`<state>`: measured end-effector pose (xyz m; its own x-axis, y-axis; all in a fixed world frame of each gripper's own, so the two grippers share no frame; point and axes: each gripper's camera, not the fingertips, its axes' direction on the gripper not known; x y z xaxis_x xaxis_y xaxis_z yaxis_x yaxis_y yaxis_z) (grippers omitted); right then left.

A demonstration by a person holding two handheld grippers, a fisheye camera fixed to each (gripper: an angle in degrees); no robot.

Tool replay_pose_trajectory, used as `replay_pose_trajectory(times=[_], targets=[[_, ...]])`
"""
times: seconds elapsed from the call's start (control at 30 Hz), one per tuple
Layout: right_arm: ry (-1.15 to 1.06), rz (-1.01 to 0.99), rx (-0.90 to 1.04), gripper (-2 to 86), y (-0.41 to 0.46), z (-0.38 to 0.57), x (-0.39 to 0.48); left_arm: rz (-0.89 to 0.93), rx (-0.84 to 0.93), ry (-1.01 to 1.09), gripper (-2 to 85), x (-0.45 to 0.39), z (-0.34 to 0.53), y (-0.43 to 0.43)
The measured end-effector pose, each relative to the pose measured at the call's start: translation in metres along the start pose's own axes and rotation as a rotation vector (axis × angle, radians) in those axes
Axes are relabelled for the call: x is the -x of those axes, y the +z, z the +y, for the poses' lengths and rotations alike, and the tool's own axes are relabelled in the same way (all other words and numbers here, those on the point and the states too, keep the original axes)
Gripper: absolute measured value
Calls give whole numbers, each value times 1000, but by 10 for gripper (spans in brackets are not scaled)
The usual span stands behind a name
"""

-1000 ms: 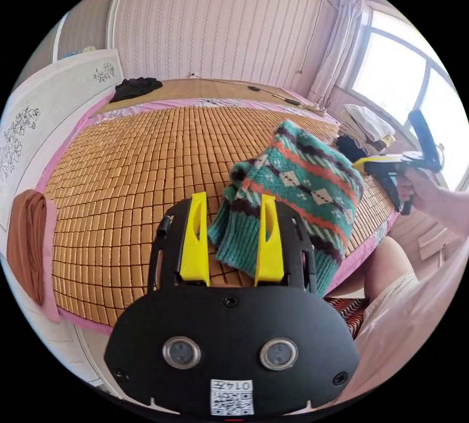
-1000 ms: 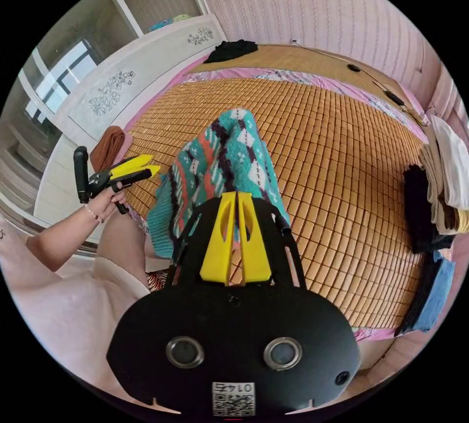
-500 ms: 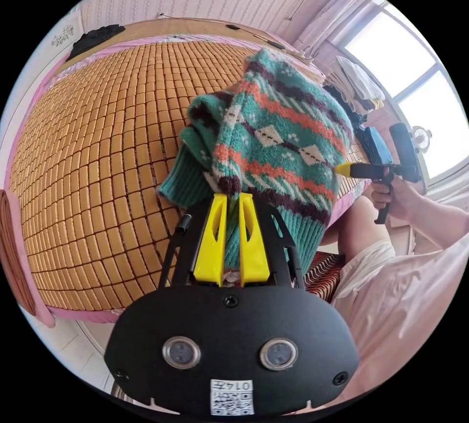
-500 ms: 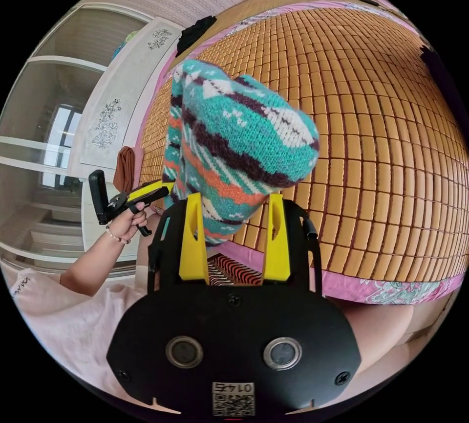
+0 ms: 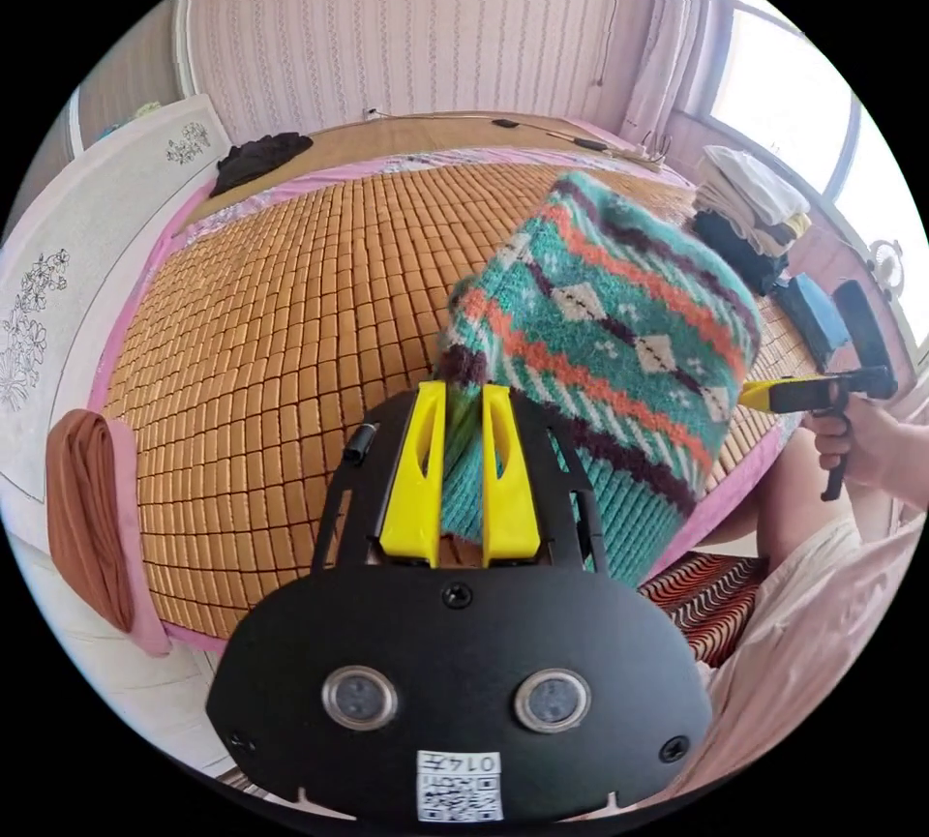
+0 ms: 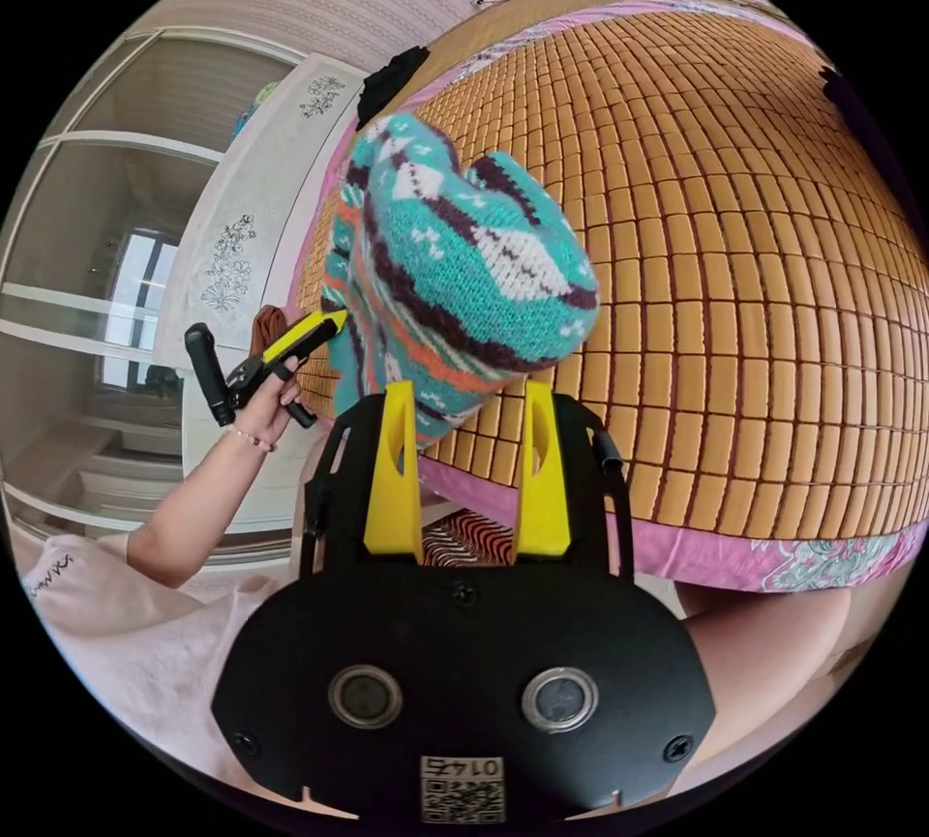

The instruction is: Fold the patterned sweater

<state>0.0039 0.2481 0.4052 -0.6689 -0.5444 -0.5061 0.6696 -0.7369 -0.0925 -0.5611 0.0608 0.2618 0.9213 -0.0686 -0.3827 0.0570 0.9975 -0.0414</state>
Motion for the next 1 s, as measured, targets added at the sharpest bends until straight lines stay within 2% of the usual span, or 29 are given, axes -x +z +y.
replay_pose_trajectory(times=[0.07,0.17,0.27,0.33,0.47,0.6,0.73,0.83,0.9,1.0], targets=[[17,4,12,154,4,-3,-3,-17,99,-5,115,4,-4,28],[41,-27,14,169,8,-7,-8,-8,110,-88,168,19,-10,37],[21,-58,67,179,19,-7,-6,-13,139,-59,201,33,-19,35],[31,-93,123,183,34,-3,-5,29,169,-66,195,45,-26,38],[86,-174,161,160,62,-6,-3,328,206,1,89,61,-36,44],[201,-197,189,124,66,-21,-26,283,184,81,57,50,-37,28],[214,-177,127,114,46,-14,-51,318,221,98,51,32,-20,5],[186,-91,67,116,15,-1,-73,503,248,137,56,0,17,-22],[182,-90,42,130,-5,9,-92,680,278,42,77,-15,46,-34],[167,-99,-48,164,-25,11,-101,693,326,-65,107,-11,57,-51]])
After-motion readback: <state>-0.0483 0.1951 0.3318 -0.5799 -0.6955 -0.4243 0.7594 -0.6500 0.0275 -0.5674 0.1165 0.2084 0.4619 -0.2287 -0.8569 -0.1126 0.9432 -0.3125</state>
